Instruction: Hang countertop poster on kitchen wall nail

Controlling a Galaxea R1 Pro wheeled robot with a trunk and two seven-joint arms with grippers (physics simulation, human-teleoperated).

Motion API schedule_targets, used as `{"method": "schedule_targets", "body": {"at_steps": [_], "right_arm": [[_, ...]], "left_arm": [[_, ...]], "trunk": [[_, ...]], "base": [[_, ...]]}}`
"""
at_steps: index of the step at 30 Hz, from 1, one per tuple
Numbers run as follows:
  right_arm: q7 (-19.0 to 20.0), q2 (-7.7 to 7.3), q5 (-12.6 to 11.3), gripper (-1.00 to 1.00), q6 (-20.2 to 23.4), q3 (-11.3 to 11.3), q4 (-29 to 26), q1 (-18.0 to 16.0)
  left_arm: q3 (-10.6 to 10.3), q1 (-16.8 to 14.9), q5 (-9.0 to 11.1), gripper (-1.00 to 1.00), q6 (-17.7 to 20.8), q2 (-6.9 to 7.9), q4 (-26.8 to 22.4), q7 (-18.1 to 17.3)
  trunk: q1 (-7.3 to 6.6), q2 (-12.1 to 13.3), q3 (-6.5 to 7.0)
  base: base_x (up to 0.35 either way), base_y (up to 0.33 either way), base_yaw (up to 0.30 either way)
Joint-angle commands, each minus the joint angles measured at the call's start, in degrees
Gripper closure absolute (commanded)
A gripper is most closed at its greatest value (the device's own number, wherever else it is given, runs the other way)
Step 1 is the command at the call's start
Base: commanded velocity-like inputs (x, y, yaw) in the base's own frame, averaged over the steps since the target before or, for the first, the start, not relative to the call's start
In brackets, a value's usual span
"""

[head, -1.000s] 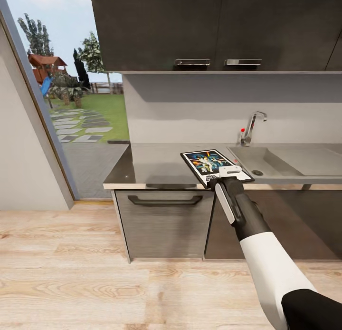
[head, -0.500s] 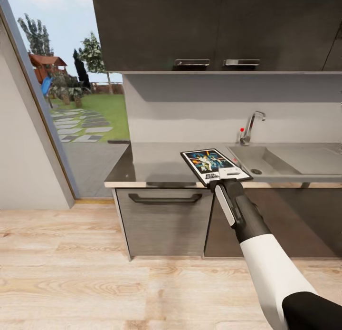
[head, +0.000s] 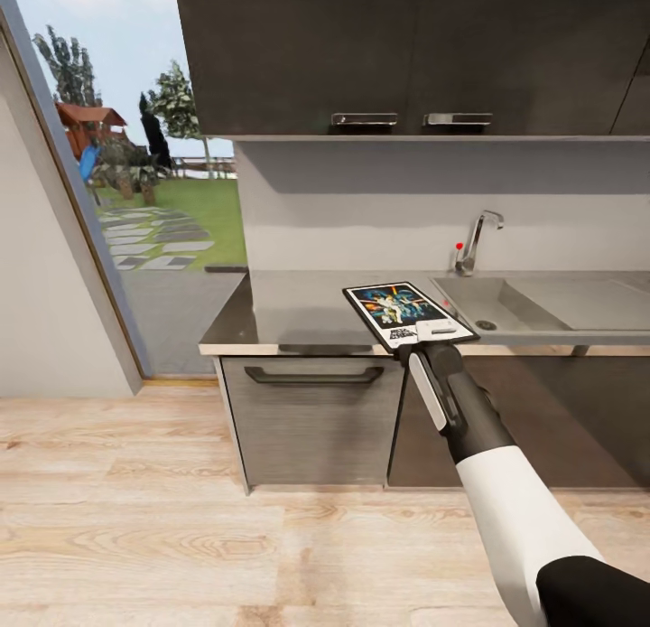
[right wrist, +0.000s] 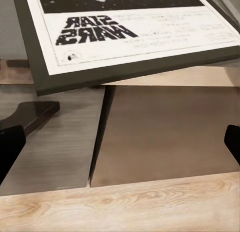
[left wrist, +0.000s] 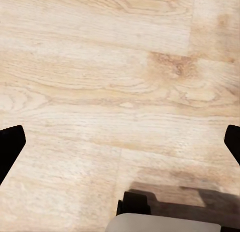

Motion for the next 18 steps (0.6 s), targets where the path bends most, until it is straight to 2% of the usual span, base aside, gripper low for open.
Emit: {"method": "schedule_targets", "body": {"at_steps": [1,11,18], "right_arm": [[-0.5,0.0,-0.5,-1.0,0.2,0.1,0.0,0.0],[-0.5,0.03,-0.5,-1.0,0.2,0.1,-1.3,0.0],[-0.5,0.03,-1.0,-1.0,0.2,0.1,-3.6,0.0]], "left_arm": [[0.0,0.0,0.1,-1.0,-0.1,-0.01,-0.1,-0.1],[0.1,0.0,0.1,-1.0,-0.1,-0.01,-0.2,-0.1],[0.1,0.0,0.1,-1.0,-0.1,-0.01,-0.2,-0.1]], "trunk": [[0.0,0.0,-0.05],[0.0,0.0,-0.05],[0.0,0.0,-0.05]], "base": [[0.019,0.017,0.0],[0.142,0.095,0.0],[0.048,0.035,0.0]]}}
